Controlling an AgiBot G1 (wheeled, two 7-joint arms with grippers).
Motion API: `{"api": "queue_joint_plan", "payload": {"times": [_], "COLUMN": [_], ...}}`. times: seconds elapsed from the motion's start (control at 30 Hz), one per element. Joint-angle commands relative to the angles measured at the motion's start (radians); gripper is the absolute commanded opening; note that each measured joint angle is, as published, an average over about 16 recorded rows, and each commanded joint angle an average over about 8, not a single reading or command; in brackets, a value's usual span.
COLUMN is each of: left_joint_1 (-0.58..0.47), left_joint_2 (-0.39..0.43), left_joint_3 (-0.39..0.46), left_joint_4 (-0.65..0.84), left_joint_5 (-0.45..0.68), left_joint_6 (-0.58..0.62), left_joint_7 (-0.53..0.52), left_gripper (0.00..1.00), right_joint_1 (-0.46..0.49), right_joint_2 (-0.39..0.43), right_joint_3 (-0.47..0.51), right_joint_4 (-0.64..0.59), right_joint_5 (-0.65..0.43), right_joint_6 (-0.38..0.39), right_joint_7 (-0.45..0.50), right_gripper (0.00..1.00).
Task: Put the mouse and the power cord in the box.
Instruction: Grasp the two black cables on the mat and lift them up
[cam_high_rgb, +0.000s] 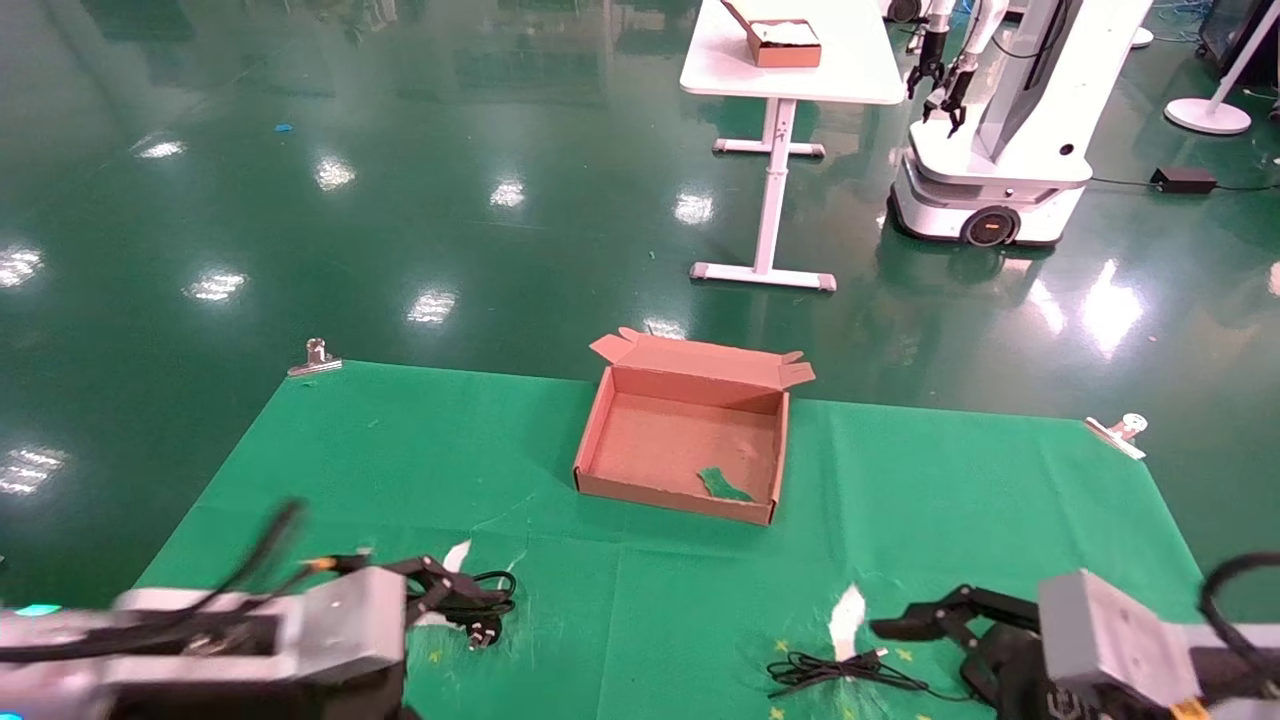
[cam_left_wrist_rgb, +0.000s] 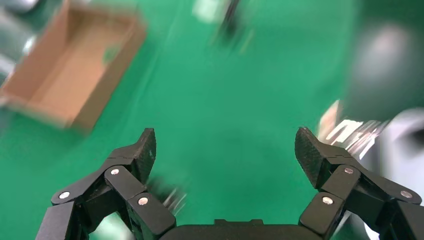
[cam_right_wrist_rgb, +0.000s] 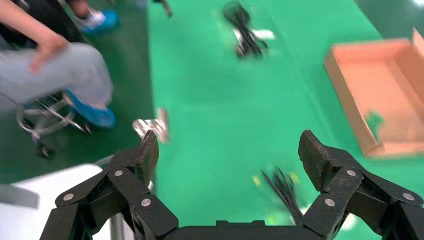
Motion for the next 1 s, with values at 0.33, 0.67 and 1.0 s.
{"api": "queue_joint_plan", "payload": {"times": [0.33,0.67,1.0], "left_joint_1": [-0.06,-0.121,-0.15], "left_joint_2": [0.045,0.18,0.288], "left_joint_3": [0.068,0.188,0.251], "left_joint_4": [0.015,0.075,0.132], "left_joint_5": [0.201,0.604,0.816], "left_joint_6": [-0.05,-0.132,-0.156], "left_joint_7": [0.008,-0.119,-0.233], "left_gripper": [1.0,1.0,1.0], "right_joint_1": [0.012,-0.01,-0.004], "right_joint_2": [0.0,0.012,0.005], "right_joint_3": [-0.015,-0.003,-0.014], "right_joint_4": [-0.009,0.001,0.011], "right_joint_5": [-0.049,-0.028,-0.041], "right_joint_6": [0.016,0.032,0.035], "right_joint_7": [0.018,0.021,0.051], "right_gripper": [1.0,1.0,1.0]}}
